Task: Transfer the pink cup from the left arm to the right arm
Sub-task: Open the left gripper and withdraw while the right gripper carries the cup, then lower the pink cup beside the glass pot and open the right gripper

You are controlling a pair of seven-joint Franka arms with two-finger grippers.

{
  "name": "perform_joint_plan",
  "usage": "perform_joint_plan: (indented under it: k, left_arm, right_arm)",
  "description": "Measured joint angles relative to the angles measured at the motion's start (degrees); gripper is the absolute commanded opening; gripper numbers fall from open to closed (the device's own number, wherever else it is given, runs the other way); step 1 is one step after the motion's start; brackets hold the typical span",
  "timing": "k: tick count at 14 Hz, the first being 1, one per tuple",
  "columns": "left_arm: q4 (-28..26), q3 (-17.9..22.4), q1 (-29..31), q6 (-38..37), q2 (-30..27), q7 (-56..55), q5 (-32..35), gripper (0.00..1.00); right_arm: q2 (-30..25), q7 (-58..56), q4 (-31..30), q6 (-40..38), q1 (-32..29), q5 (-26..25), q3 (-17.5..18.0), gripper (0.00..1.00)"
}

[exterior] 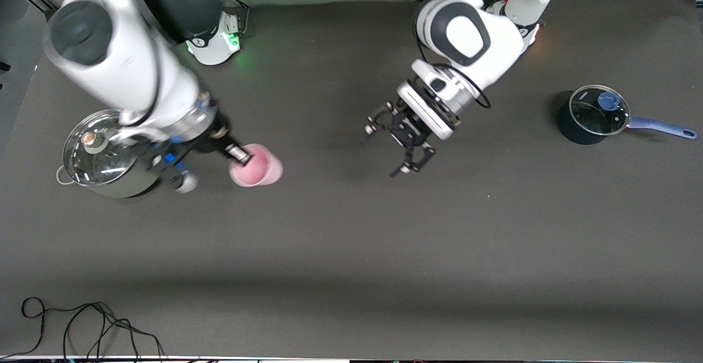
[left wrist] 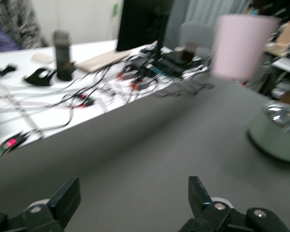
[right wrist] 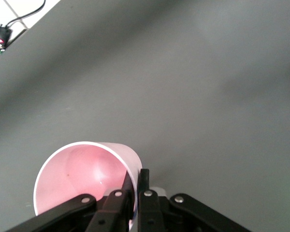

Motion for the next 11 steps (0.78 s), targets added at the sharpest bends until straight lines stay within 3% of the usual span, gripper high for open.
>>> perform_joint_plan:
  k: [5, 8, 11]
  left_arm:
    - [-2.7, 0.8, 6.5, 1.1, 4.1, 0.0, 0.1, 1.0]
    - [-3.5, 0.7, 10.3, 0.9, 6.1, 0.0, 0.6, 1.0]
    - [-3.4, 0.4, 13.3, -0.7, 8.0, 0.0, 2.2, 1.0]
  right_arm:
    - [-2.3, -22.6, -6.3, -2.1, -11.7, 0.1, -0.3, 0.0]
    - [-3.5, -31.8, -12.0, -1.6, -13.2, 0.1, -3.8, 0.0]
    - [-6.2, -38.0, -21.6, 5.1, -13.2, 0.1, -6.9, 0.0]
